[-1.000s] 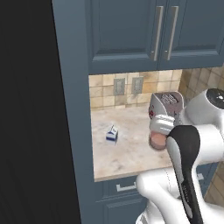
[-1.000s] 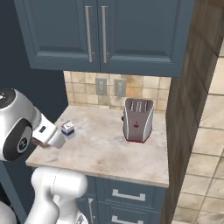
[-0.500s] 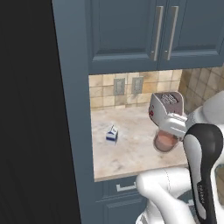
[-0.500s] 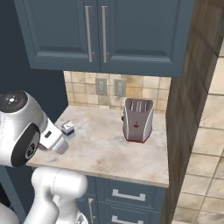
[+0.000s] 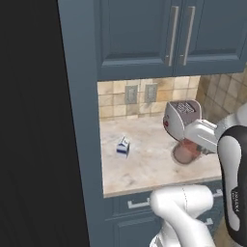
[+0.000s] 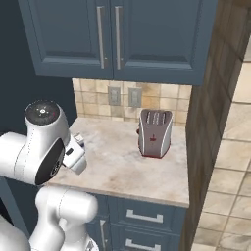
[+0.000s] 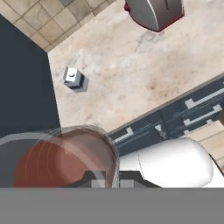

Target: Place the microwavable item in the microwave. Then, close the microwave door and press the start button.

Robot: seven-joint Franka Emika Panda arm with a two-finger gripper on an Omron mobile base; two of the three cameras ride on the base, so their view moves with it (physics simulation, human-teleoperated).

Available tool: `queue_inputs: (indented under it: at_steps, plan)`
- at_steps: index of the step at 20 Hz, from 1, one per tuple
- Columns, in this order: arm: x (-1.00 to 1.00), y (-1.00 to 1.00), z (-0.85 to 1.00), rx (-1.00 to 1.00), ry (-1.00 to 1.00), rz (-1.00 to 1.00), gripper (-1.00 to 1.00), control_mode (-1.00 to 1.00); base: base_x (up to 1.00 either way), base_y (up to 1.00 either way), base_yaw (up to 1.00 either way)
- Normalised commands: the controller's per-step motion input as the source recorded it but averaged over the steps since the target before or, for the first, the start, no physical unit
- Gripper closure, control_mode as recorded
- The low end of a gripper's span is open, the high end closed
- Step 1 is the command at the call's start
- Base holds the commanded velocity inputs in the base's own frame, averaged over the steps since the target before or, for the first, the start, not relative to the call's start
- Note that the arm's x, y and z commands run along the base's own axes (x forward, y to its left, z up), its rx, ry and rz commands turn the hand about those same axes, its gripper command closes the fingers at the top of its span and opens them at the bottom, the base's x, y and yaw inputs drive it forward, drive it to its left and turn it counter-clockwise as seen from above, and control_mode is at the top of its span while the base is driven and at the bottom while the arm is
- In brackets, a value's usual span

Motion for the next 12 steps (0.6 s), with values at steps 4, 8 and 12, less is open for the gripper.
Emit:
queue_inputs:
  at_steps: [4, 8, 12]
  plan:
    - [0.00, 0.00, 0.00, 0.00, 0.00, 0.00, 1.00, 1.00, -0.97, 0.03, 0.00]
    - [0.00, 0.00, 0.00, 0.00, 0.00, 0.00, 1.00, 1.00, -1.00, 0.14, 0.00]
    - [0.00, 0.00, 0.00, 0.00, 0.00, 0.00, 1.00, 1.00, -0.98, 0.29, 0.00]
